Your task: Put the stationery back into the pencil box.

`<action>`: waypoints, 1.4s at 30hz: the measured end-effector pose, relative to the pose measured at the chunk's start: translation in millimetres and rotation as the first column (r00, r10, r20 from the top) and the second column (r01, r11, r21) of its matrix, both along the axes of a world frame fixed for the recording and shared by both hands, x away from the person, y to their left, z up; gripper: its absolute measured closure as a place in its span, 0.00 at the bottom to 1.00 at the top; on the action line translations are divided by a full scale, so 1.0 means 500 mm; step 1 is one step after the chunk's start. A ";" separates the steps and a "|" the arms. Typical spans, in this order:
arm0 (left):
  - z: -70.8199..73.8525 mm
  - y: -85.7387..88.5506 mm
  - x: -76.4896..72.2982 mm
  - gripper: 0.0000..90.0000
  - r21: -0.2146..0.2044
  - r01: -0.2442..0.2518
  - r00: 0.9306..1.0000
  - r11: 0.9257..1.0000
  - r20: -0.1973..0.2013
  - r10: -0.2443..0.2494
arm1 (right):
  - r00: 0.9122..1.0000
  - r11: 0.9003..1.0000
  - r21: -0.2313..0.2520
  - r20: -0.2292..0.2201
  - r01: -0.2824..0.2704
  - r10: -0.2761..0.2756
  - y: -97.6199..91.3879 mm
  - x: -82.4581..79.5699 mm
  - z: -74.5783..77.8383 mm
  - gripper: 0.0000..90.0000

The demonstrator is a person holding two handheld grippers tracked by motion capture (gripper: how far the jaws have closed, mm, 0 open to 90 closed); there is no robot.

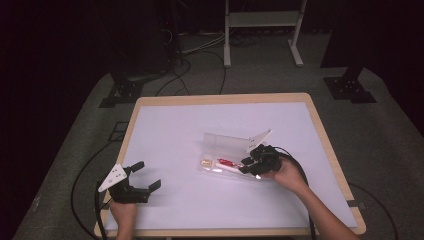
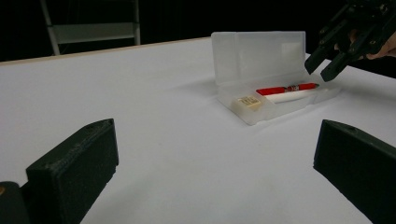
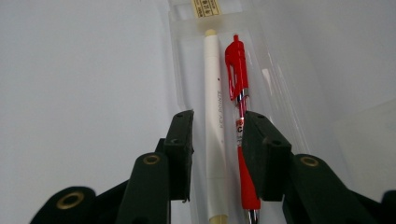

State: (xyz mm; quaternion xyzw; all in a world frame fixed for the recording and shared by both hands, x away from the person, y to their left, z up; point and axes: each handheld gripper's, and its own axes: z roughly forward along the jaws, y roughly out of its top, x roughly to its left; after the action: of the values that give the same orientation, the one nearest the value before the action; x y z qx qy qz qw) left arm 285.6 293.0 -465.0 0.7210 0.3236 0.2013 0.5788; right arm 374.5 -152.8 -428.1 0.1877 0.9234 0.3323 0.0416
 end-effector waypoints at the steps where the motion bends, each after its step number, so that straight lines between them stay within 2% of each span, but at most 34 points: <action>1: 0.000 0.000 0.000 0.00 0.002 -0.002 1.000 1.000 -0.001 0.002 | 1.000 1.000 0.006 -0.005 0.011 -0.011 -0.002 -0.002 0.001 0.70; 17: 0.000 -0.001 0.000 0.00 0.010 -0.006 1.000 1.000 -0.004 0.006 | 0.999 0.998 0.039 -0.022 0.044 -0.043 -0.038 -0.010 0.001 0.65; 27: 0.000 -0.002 -0.006 0.00 0.016 0.006 1.000 1.000 0.007 -0.007 | 0.999 0.998 0.044 -0.025 0.045 -0.044 -0.040 -0.010 0.001 0.64; 32: 0.000 -0.003 -0.004 0.00 0.017 0.005 1.000 1.000 -0.001 -0.005 | 0.999 0.998 0.051 -0.027 0.047 -0.045 -0.044 -0.016 -0.001 0.63; 42: 0.000 -0.003 -0.002 0.00 0.018 0.001 1.000 1.000 -0.003 -0.001 | 0.997 0.995 0.074 -0.030 0.070 -0.067 -0.072 -0.026 -0.008 0.59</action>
State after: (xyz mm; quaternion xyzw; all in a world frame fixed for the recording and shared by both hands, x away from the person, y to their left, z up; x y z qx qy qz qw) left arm 284.6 291.5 -465.1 0.7267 0.3223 0.2026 0.5719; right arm 361.3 -188.9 -432.2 0.2253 0.9038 0.3624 0.0331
